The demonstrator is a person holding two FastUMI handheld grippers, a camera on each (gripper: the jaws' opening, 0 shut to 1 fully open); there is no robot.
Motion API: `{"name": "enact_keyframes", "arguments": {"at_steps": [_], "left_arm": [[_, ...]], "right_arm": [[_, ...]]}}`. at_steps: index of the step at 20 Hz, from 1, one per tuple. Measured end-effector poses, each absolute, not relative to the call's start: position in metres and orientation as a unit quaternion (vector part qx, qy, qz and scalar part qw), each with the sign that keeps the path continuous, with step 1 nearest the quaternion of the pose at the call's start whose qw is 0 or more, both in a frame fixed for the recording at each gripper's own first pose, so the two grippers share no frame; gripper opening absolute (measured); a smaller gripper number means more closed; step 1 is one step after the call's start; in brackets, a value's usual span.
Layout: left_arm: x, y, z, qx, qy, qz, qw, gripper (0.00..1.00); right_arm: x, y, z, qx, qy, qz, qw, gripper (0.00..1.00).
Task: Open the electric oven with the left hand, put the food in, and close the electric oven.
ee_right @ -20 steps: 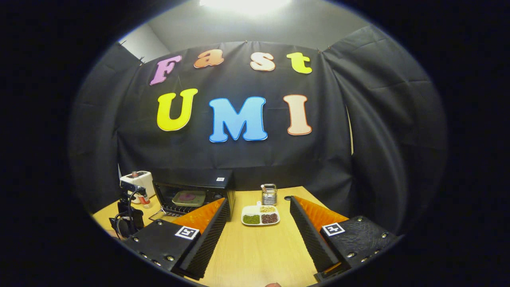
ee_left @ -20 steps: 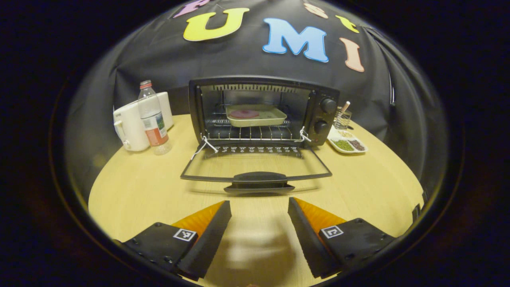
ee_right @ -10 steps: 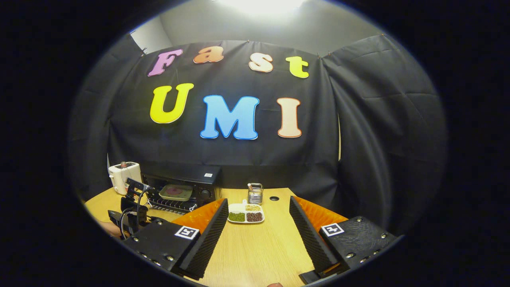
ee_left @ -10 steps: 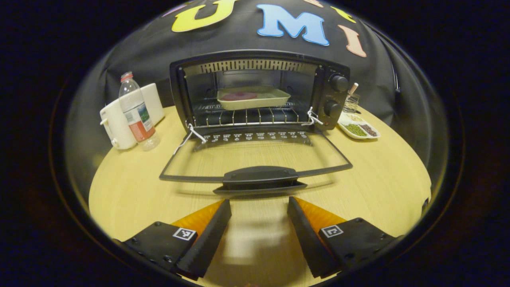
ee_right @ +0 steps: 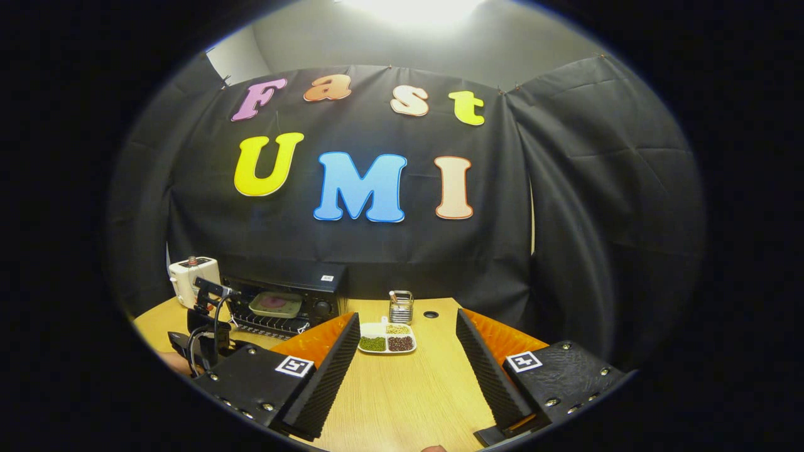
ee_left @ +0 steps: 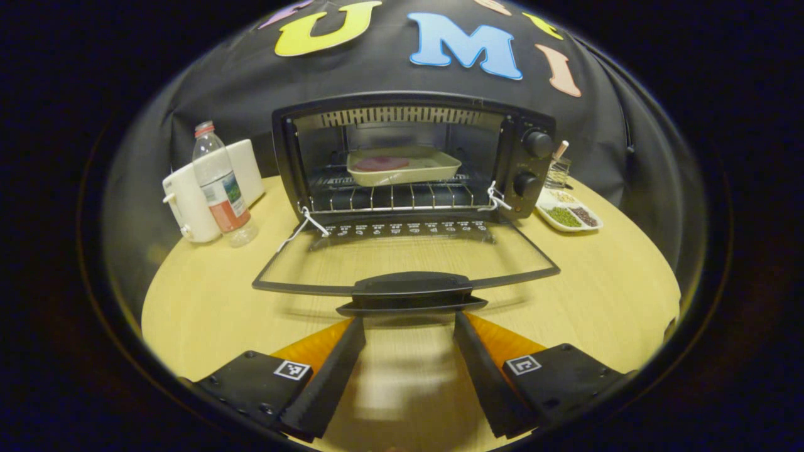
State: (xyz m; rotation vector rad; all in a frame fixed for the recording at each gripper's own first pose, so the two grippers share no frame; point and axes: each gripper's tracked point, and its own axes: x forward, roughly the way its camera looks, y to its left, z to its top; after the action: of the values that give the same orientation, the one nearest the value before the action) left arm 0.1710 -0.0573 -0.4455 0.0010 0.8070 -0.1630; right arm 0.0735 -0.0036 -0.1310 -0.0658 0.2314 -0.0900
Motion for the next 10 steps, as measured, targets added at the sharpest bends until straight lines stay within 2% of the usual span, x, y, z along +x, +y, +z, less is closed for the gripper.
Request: {"name": "enact_keyframes", "arguments": {"at_steps": [5,10], "left_arm": [[0.173,-0.055,-0.419,-0.028,0.369,-0.082,0.926,0.97],[0.182,-0.054,-0.393,0.000,0.326,-0.094,0.941,0.97]], "right_arm": [[0.079,0.010,-0.136,-0.013,0.116,-0.035,0.993,0.96],[0.086,0.019,-0.139,-0.007,0.118,-0.029,0.993,0.96]]}}
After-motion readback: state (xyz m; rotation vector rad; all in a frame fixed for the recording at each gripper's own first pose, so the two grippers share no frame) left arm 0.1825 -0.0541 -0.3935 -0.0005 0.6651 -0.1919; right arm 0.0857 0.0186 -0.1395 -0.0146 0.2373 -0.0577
